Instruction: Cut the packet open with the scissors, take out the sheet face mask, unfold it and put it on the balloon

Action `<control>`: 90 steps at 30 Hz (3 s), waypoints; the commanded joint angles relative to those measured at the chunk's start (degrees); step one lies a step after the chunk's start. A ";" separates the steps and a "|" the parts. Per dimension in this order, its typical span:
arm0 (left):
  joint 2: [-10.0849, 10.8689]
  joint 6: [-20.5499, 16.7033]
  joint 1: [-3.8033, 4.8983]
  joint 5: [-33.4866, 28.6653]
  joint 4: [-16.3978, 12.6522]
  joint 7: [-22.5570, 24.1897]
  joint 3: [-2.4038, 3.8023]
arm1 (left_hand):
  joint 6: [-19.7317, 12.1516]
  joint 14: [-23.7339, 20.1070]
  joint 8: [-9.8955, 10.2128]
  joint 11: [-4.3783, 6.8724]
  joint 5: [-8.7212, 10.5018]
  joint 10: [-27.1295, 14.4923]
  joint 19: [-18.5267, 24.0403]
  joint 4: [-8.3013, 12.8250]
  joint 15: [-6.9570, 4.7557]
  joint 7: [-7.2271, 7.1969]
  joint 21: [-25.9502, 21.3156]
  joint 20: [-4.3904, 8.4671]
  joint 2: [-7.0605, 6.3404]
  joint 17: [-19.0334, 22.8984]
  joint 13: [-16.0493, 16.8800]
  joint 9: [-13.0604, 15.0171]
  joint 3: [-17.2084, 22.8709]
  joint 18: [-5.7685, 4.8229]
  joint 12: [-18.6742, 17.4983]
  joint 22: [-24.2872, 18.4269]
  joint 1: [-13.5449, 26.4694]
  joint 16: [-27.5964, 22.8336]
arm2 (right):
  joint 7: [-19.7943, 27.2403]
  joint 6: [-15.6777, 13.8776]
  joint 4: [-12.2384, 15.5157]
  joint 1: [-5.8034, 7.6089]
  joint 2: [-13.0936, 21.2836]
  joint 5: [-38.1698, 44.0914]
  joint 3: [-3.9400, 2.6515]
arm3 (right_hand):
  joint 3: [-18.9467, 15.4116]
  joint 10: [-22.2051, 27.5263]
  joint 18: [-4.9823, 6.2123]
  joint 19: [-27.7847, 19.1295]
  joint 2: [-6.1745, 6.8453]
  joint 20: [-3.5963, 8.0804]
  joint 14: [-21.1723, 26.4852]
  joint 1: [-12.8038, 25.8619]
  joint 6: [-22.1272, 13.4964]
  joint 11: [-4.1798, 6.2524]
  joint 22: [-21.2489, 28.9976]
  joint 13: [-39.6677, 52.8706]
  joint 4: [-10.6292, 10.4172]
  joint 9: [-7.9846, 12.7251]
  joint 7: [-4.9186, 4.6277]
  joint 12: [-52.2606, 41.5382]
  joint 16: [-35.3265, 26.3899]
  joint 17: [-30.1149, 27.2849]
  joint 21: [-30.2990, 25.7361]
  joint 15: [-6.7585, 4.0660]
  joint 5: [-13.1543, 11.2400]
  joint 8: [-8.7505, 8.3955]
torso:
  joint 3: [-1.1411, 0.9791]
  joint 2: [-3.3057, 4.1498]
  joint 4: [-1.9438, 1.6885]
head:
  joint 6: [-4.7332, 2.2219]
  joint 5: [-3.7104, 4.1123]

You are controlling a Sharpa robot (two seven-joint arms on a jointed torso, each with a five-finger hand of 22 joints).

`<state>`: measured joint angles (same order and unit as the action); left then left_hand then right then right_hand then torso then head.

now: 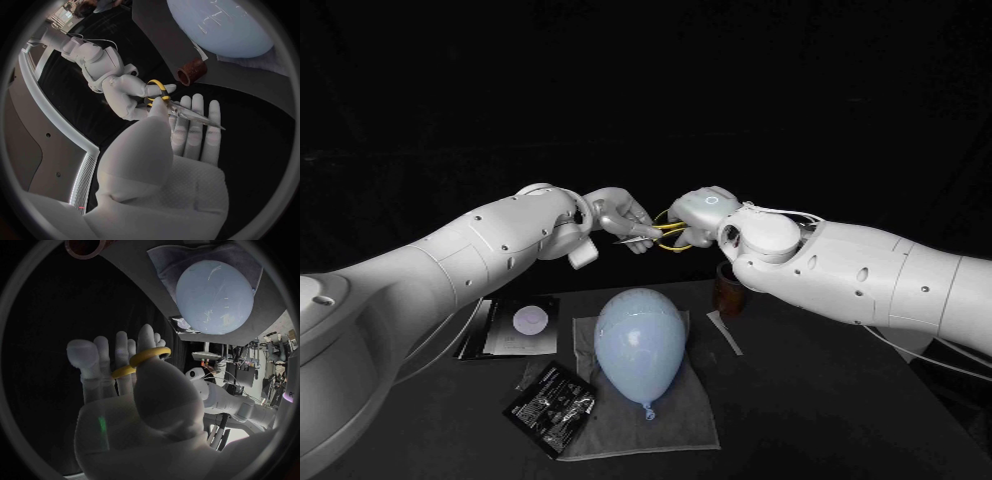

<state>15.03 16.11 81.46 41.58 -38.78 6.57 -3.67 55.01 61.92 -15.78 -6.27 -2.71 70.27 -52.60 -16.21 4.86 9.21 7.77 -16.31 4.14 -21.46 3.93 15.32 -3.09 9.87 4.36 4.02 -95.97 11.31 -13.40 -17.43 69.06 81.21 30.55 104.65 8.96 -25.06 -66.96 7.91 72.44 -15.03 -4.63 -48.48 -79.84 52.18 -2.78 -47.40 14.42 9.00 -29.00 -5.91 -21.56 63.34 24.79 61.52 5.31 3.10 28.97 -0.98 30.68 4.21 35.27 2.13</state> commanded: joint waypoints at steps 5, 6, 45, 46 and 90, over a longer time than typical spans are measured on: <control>0.09 2.08 -0.03 -0.62 -0.18 0.60 0.00 | 1.32 1.32 -1.04 0.64 -0.08 2.37 -1.46 0.17 -0.61 -0.54 0.41 0.37 2.90 -0.98 -0.14 1.02 4.77 0.74 -0.27 0.03 -4.73 0.47 | -0.52 0.03 -0.16 0.16 0.07 1.07 -0.12 | -1.55 -4.34 0.53 0.01 -1.40 0.16 -6.04 -0.87 0.40 0.73 0.87 -0.22 0.28 -0.02 -0.05 0.56 -0.62 0.13 -1.07 -6.16 -0.24 -0.72 | 0.00 0.01 0.06 | 0.15 0.05; 0.11 2.12 -0.03 -0.72 -0.16 0.61 0.00 | 1.23 1.50 -1.19 0.67 -0.10 2.69 -1.61 -0.04 -0.66 -0.55 0.40 0.44 3.17 -1.16 -0.16 1.27 5.78 0.73 -0.34 0.02 -4.89 0.44 | -0.42 0.03 -0.17 0.16 0.08 1.06 -0.12 | -1.56 -3.93 0.55 -0.22 -1.38 0.15 -5.85 -0.88 0.16 0.59 1.20 -0.45 0.31 0.05 -0.19 1.14 -0.94 0.15 -1.44 -6.07 -0.25 -1.06 | 0.00 0.00 0.06 | 0.18 0.07; 0.99 1.66 0.01 -1.21 -1.28 -4.46 -0.14 | -0.68 3.36 -5.26 1.05 -0.09 5.51 -3.18 3.10 -1.06 -0.70 -0.35 0.94 -6.79 -6.23 -0.03 9.74 32.67 0.69 -0.46 0.03 6.83 -1.50 | 5.92 -3.90 6.92 0.41 5.40 -10.66 -0.17 | 30.76 17.76 2.27 -3.44 25.85 -4.57 3.97 -4.96 -13.21 0.96 35.92 -10.75 -25.72 5.39 1.39 17.90 -30.88 -7.85 -45.66 -0.55 -0.37 -19.76 | -0.03 0.01 0.04 | 0.79 0.15; 1.00 1.62 0.01 -1.21 -1.25 -4.55 -0.16 | -0.68 3.36 -5.26 1.05 -0.09 5.51 -3.18 3.10 -1.06 -0.70 -0.35 0.94 -6.79 -6.23 -0.03 9.74 32.67 0.69 -0.46 0.03 6.83 -1.50 | 6.63 -4.74 7.03 0.44 5.63 -11.84 -0.17 | 31.02 17.53 2.27 -4.12 25.54 -5.10 4.49 -5.23 -12.93 0.66 36.90 -10.73 -25.67 5.32 1.11 17.83 -32.40 -8.44 -47.17 0.15 -0.30 -19.68 | -0.01 0.02 0.07 | 0.75 0.18; 2.56 1.18 0.00 -2.65 -1.96 -4.84 -0.47 | -0.74 3.69 -5.61 1.10 -0.09 5.85 -3.44 4.71 -1.14 -0.70 -0.28 1.03 -7.36 -6.89 0.01 10.72 34.97 0.70 -0.39 0.07 9.08 -1.68 | 23.77 -18.10 7.28 1.10 12.13 -51.83 -0.44 | 37.06 11.94 2.62 -16.79 21.37 -10.56 -1.31 -8.03 -14.36 -8.73 43.52 -10.74 -22.79 11.66 -2.24 16.33 -45.48 -14.41 -56.30 3.88 -0.17 -22.48 | -0.02 0.01 0.02 | 0.47 0.34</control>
<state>17.57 17.89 81.36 40.15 -40.46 0.85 -4.18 54.41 65.25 -21.09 -6.00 -2.63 75.47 -55.60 -14.45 3.83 8.50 7.71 -15.25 -3.70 -28.26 3.87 25.94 28.64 9.69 3.92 4.03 -86.77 9.91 4.28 -28.85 76.72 82.22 42.39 70.18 8.58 11.98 -54.69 10.16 55.34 6.68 -15.24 -49.50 -88.11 37.80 -11.56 -3.93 3.69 -14.06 -17.44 -7.90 -5.40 18.09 10.49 5.16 9.20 2.78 6.62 -0.98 30.70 4.22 35.84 2.47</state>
